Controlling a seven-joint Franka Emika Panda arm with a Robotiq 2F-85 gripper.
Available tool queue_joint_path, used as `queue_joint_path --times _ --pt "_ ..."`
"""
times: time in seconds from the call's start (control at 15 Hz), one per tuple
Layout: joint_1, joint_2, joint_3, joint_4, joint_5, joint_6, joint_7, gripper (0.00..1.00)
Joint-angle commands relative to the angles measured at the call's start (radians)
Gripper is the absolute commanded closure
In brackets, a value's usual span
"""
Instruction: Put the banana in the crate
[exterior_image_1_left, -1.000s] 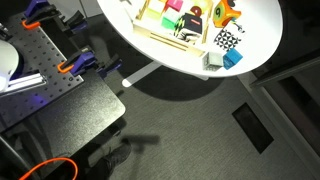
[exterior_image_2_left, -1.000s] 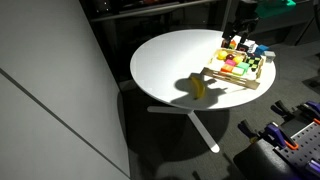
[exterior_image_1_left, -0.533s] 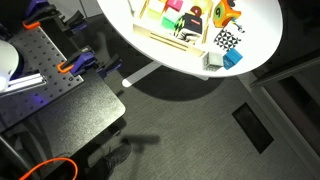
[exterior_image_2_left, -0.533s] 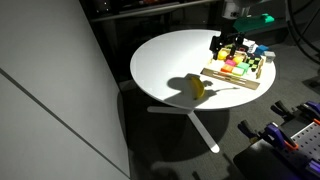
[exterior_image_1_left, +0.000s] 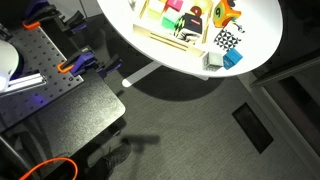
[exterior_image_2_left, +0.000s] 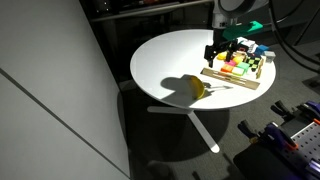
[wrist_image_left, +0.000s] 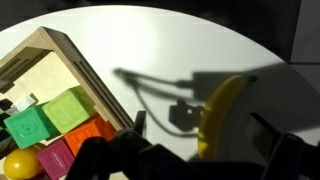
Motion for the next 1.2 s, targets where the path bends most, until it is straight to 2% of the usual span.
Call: queue_joint_path --times 0.0,0.27,0.73,1.13 --pt "0.0 0.0 0.0 0.002 0.0 -0.003 0.0 0.0" --pt "0.0 0.0 0.0 0.003 0.0 -0.004 0.0 0.0" --pt "0.015 0.111 -0.006 0.06 -0.015 0.062 0.022 0.0" --pt "0.06 0.212 -0.026 0.119 -0.063 0.148 0.046 0.0"
